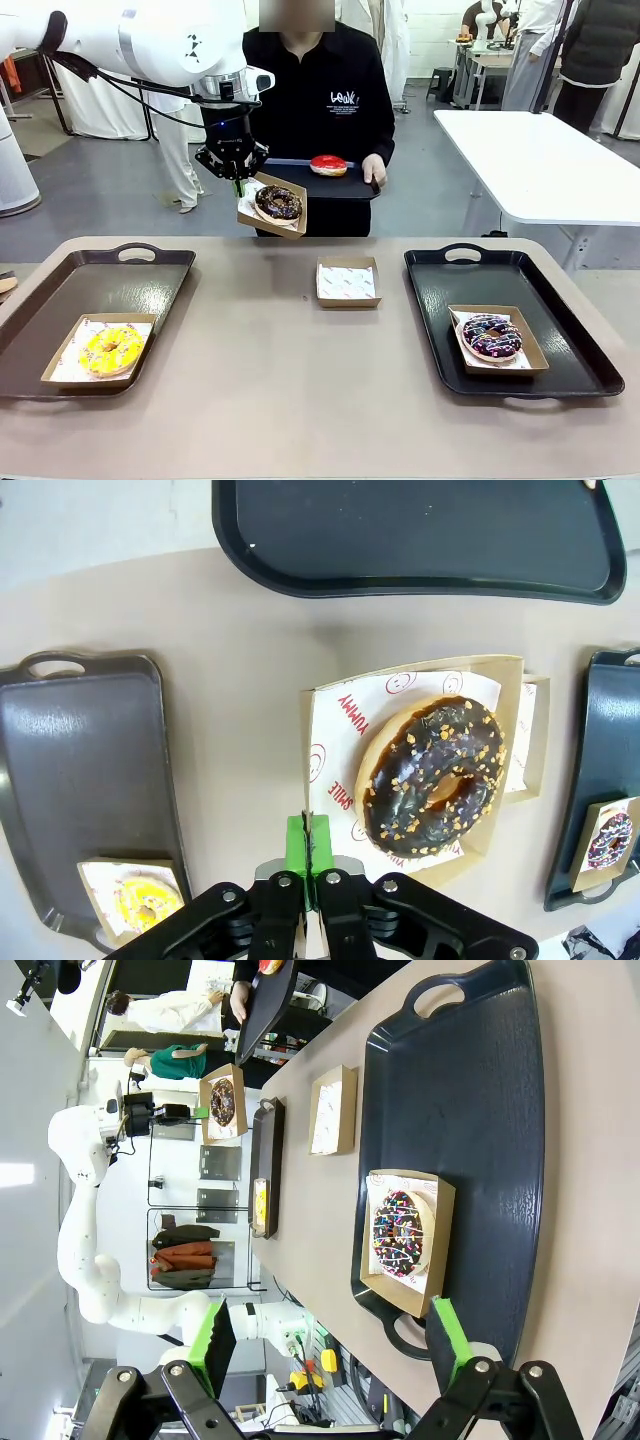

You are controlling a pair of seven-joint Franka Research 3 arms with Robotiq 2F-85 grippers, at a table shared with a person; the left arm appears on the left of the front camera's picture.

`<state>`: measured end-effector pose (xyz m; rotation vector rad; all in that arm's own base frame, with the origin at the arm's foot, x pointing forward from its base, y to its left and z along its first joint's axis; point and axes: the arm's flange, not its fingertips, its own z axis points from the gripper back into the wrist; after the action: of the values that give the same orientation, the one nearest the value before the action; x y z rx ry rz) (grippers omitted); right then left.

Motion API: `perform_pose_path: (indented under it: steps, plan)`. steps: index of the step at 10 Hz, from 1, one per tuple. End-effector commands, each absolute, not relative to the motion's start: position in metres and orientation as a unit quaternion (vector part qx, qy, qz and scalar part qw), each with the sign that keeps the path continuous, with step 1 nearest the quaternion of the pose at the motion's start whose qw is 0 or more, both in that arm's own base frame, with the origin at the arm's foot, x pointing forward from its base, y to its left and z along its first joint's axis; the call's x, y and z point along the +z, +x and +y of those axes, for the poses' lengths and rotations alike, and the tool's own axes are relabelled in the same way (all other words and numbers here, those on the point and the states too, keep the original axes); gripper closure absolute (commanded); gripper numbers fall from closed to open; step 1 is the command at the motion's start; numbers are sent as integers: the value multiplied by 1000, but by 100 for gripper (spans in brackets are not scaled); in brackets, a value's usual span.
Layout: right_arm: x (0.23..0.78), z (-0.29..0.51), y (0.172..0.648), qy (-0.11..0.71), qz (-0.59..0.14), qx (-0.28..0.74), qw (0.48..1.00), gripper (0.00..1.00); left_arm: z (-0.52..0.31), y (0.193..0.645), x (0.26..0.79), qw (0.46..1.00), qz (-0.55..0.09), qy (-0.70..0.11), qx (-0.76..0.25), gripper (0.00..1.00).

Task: Individually package the donuts and arrange them on the tray.
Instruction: Place the picked Paper togo box on the Handle tray while simultaneously picking up another Paper togo box from the table with the other hand.

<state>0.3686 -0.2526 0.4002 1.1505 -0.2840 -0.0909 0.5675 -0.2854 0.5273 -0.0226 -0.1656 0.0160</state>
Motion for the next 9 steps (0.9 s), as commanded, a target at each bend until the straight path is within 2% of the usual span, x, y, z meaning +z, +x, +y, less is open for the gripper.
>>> perform_pose_path:
  steps: [1,7,9]
  plan:
    - [401,-253,369,543,-133,-45,828,0,-284,563,528,996,-86,-11,3,100]
    - [400,-253,369,542,-134,-43,829,0,-284,563,528,996,-86,-11,3,100]
    - [428,-222,387,492,-121,-40,861,0,-268,568,536,996,-82,-20,-4,99]
